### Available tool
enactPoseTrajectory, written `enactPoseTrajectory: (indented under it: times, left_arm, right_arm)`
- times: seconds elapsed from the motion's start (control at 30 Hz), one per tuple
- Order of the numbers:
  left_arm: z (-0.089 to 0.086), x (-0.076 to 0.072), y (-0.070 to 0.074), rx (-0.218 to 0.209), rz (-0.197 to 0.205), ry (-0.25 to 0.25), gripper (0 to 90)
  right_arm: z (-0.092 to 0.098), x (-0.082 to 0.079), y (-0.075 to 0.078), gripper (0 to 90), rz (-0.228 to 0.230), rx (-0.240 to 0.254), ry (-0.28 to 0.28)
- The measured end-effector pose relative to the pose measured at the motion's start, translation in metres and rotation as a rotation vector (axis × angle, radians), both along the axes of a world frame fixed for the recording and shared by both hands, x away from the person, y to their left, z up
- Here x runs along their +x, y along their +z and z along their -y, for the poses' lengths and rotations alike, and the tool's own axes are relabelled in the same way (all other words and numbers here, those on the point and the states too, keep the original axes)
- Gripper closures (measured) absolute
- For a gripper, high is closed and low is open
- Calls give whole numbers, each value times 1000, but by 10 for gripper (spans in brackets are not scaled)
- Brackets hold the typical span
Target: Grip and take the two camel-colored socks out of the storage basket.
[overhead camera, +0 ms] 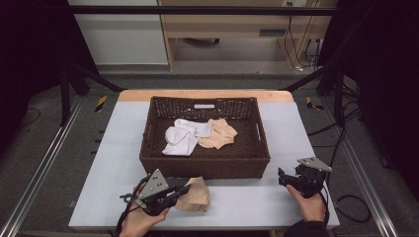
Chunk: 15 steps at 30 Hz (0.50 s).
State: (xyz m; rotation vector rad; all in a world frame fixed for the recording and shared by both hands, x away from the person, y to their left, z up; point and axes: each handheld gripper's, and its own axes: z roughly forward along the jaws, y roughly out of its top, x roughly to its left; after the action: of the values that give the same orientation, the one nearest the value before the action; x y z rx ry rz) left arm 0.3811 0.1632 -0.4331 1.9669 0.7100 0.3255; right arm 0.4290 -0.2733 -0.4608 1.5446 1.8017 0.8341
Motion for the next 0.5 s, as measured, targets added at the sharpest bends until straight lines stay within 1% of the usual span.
enactPoseTrajectory:
  times: [0.07,0.13,0.17,0.2,0.27,0.33,0.37,0.43,0.5]
  left_arm:
    - [-2,3,-8,25,-26,15,834]
    - [-5,6,-12,41,-40,30,816]
    - [-7,7,-15,47,-42,44,797]
    - [-9,8,-17,54,-50,55,765]
    - [-12,9,-20,54,-51,72,697]
    - [-15,10,-22,63,-57,86,596]
    - [-18,10,-23,61,-59,89,554]
    - [-23,10,-23,40,-62,91,457]
    - [-28,9,-22,31,-59,100,400]
  right_arm:
    - [-1,0,0,61,-5,2,1]
    - [-1,1,-1,61,-6,-7,6]
    - [-3,2,-1,61,-13,0,2]
    - [-3,2,-2,61,-15,-4,7]
    - [-4,3,-3,61,-20,-9,13]
    - [-5,4,-4,61,-24,-17,18]
    - [-6,4,-4,61,-30,-11,16]
    - [-6,5,-5,61,-34,-19,19]
    - [-5,5,-4,61,-33,-13,16]
